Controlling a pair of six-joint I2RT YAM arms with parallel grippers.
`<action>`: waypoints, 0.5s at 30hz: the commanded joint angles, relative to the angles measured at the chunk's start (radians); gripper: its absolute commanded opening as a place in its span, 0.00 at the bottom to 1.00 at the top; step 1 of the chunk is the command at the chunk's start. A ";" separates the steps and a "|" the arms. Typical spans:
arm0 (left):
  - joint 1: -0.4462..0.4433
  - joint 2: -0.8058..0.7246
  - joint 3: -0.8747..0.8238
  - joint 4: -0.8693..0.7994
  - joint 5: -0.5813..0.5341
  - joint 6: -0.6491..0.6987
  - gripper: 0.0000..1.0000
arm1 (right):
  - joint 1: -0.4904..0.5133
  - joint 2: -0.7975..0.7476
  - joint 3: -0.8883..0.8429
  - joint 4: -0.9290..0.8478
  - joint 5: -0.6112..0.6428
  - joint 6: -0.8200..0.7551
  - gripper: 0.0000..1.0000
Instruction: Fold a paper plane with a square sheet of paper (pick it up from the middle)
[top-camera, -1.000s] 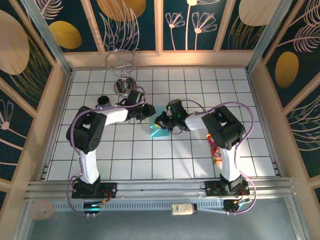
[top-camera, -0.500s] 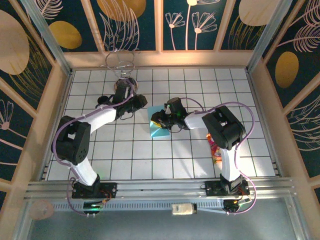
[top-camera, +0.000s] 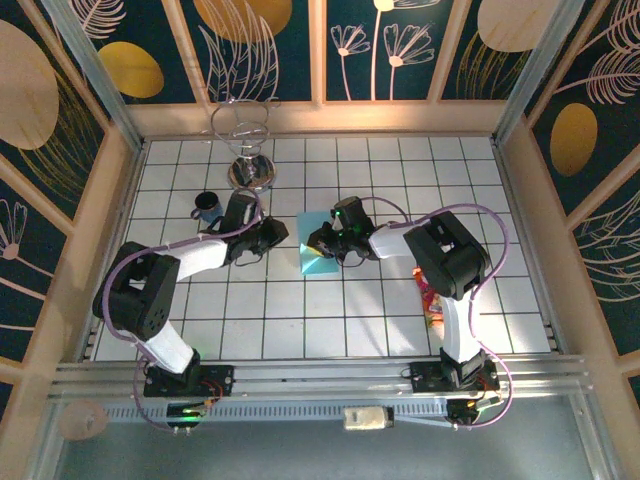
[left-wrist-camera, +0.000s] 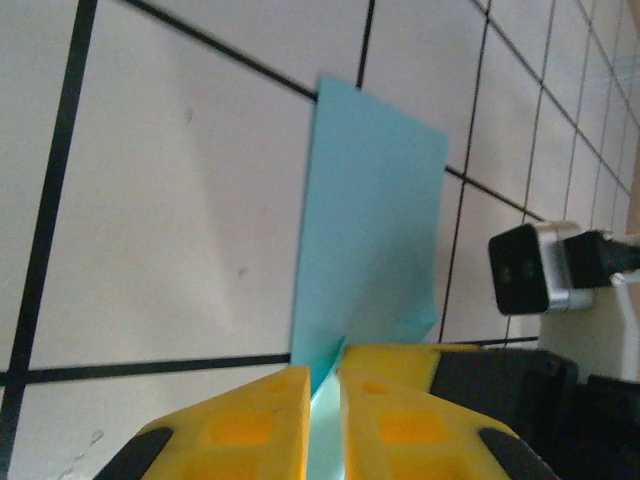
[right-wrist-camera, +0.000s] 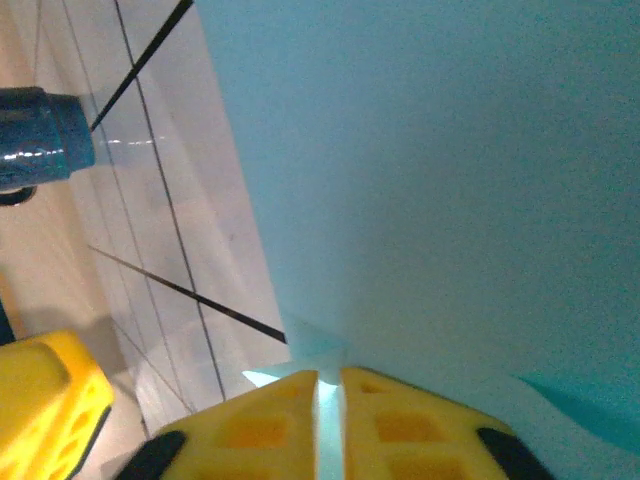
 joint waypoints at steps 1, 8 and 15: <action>-0.024 -0.004 -0.009 0.063 0.033 -0.020 0.12 | 0.007 0.012 -0.006 -0.090 0.044 -0.027 0.08; -0.082 0.050 0.034 0.051 0.024 -0.009 0.04 | 0.007 0.021 0.017 -0.148 0.058 -0.040 0.00; -0.104 0.129 0.101 -0.004 0.009 0.017 0.01 | 0.007 0.025 0.025 -0.155 0.057 -0.038 0.00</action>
